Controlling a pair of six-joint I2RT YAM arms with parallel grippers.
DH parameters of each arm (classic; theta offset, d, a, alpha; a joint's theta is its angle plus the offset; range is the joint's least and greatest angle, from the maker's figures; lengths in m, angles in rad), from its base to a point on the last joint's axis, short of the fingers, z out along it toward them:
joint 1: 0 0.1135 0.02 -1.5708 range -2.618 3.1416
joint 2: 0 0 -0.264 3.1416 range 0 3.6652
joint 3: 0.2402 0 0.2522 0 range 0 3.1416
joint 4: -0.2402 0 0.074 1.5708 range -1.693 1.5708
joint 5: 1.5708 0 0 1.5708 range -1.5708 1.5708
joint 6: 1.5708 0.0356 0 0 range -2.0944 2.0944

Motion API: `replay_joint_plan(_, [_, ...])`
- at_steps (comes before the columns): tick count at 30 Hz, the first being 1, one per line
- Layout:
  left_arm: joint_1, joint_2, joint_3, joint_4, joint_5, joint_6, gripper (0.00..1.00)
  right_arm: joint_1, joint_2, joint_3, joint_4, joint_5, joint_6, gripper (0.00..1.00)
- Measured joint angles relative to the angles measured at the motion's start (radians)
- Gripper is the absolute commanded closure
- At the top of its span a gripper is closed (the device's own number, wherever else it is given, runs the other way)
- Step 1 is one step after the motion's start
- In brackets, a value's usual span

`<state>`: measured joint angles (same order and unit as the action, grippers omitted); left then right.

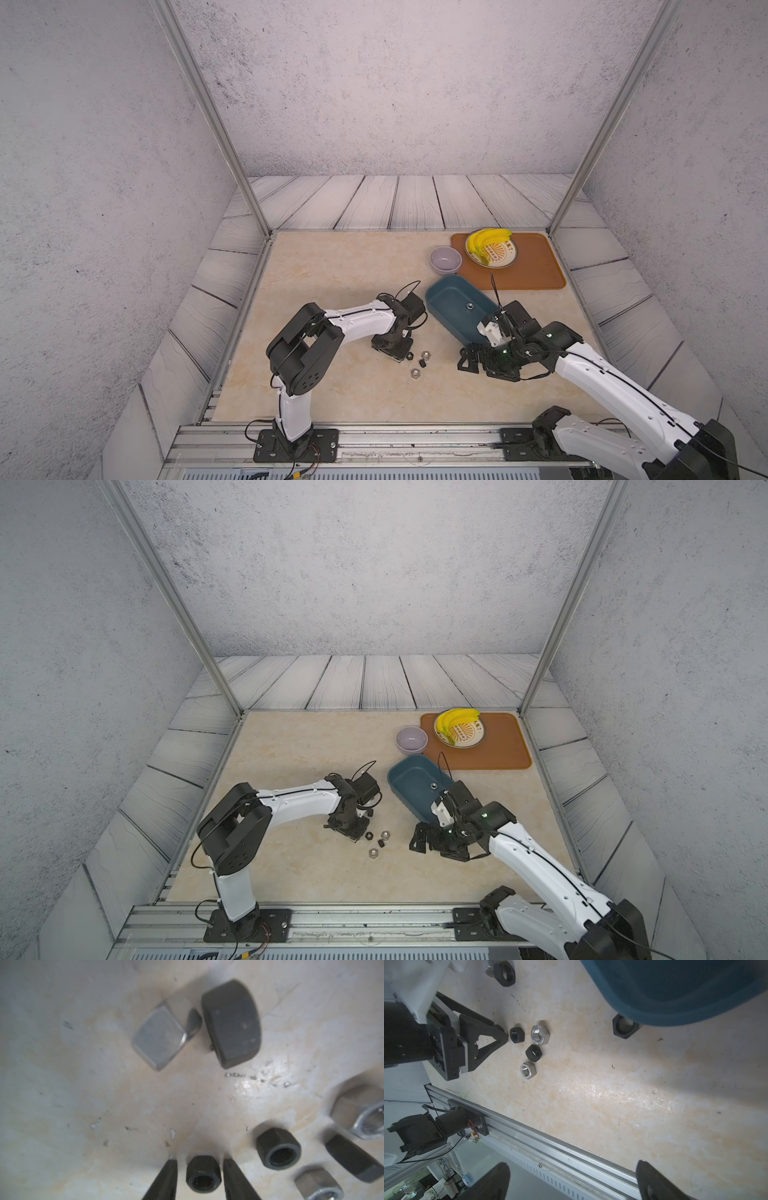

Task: Put the nuts on the desktop into the storage box
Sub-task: Pick up the nut from the center of the board.

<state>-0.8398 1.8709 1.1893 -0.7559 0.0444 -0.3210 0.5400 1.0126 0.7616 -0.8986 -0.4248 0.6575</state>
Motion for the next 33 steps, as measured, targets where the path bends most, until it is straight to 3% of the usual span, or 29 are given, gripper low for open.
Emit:
replay_joint_plan(3, [0.002,0.000,-0.001,-0.001,0.002,0.006,0.77,0.000,0.000,0.000,0.002,0.000,0.003,0.01])
replay_joint_plan(21, [0.001,-0.050,0.002,-0.027,0.017,0.006,0.76,0.000,0.006,0.023,0.005,0.000,0.005,0.01])
replay_joint_plan(33, [0.001,-0.145,0.204,-0.095,0.085,0.003,0.76,0.000,-0.039,0.113,-0.011,0.095,0.013,0.01])
